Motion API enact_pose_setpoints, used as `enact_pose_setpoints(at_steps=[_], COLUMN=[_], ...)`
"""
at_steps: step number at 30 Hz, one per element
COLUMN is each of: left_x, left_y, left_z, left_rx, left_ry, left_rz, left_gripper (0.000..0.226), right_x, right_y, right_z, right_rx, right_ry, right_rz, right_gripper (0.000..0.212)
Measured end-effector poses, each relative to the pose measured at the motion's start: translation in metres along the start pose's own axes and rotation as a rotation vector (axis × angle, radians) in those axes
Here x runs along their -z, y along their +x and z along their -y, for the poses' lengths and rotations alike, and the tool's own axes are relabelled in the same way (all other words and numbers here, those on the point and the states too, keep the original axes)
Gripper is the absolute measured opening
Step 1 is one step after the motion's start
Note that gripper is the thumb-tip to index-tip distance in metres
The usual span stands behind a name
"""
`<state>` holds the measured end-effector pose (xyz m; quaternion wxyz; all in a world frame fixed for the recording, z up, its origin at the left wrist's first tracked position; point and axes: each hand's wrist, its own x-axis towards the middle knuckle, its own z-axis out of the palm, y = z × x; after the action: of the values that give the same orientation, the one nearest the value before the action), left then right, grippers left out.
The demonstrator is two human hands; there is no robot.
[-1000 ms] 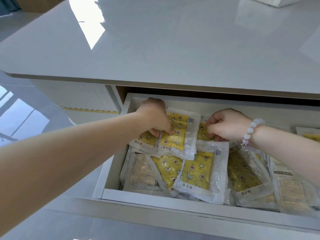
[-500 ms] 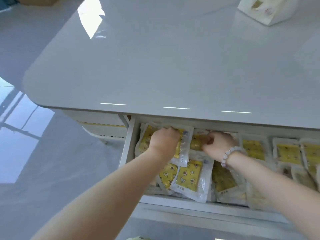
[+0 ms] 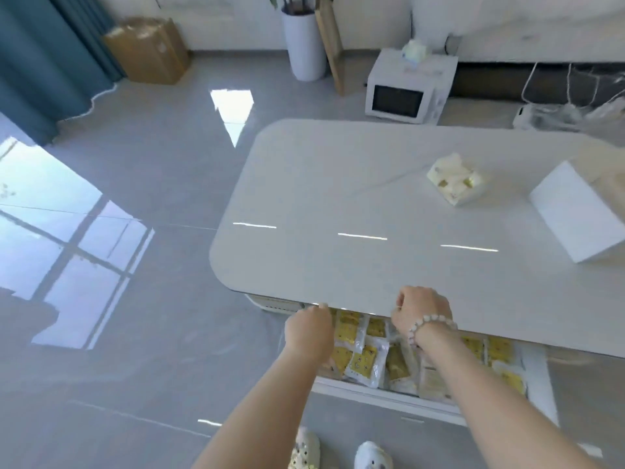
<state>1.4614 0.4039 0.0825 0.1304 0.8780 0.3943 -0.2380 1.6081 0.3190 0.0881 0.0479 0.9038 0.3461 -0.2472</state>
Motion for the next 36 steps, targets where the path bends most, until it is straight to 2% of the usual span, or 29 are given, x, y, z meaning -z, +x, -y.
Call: enact_pose_setpoints(at_steps=[4, 7, 10, 13, 18, 22, 25, 28, 33, 36], left_x=[0.1, 0.15, 0.178, 0.187, 0.179, 0.168, 0.149, 0.124, 0.097, 0.083], left_y=[-0.05, -0.078, -0.113, -0.154, -0.243, -0.307, -0.342, -0.369, -0.426, -0.461], left_z=[0.031, 0.062, 0.095, 0.138, 0.219, 0.271, 0.302, 0.328, 0.386, 0.425], left_rx=[0.081, 0.198, 0.278, 0.317, 0.664, 0.87, 0.979, 1.102, 1.307, 1.373], left_ry=[-0.058, -0.085, -0.074, -0.016, -0.138, -0.119, -0.154, -0.181, -0.21, -0.258], left_rz=[-0.111, -0.236, -0.352, -0.386, -0.346, -0.368, -0.339, -0.302, -0.29, -0.308], left_gripper=[0.021, 0.021, 0.024, 0.03, 0.03, 0.037, 0.04, 0.039, 0.037, 0.036], right_x=[0.106, 0.165, 0.199, 0.211, 0.203, 0.182, 0.165, 0.145, 0.095, 0.069], right_y=[-0.038, -0.056, -0.076, -0.099, -0.171, -0.235, -0.271, -0.297, -0.344, -0.377], right_z=[0.059, 0.092, 0.13, 0.181, 0.29, 0.361, 0.398, 0.435, 0.5, 0.539], right_rx=[0.221, 0.366, 0.492, 0.665, 0.979, 1.245, 1.355, 1.457, 1.613, 1.713], right_ry=[0.041, -0.109, -0.235, -0.317, -0.322, -0.299, -0.258, -0.263, -0.38, -0.44], right_rz=[-0.047, -0.122, -0.225, -0.262, -0.305, -0.326, -0.273, -0.321, -0.373, -0.356], right_gripper=[0.02, 0.023, 0.029, 0.032, 0.033, 0.036, 0.036, 0.036, 0.035, 0.034])
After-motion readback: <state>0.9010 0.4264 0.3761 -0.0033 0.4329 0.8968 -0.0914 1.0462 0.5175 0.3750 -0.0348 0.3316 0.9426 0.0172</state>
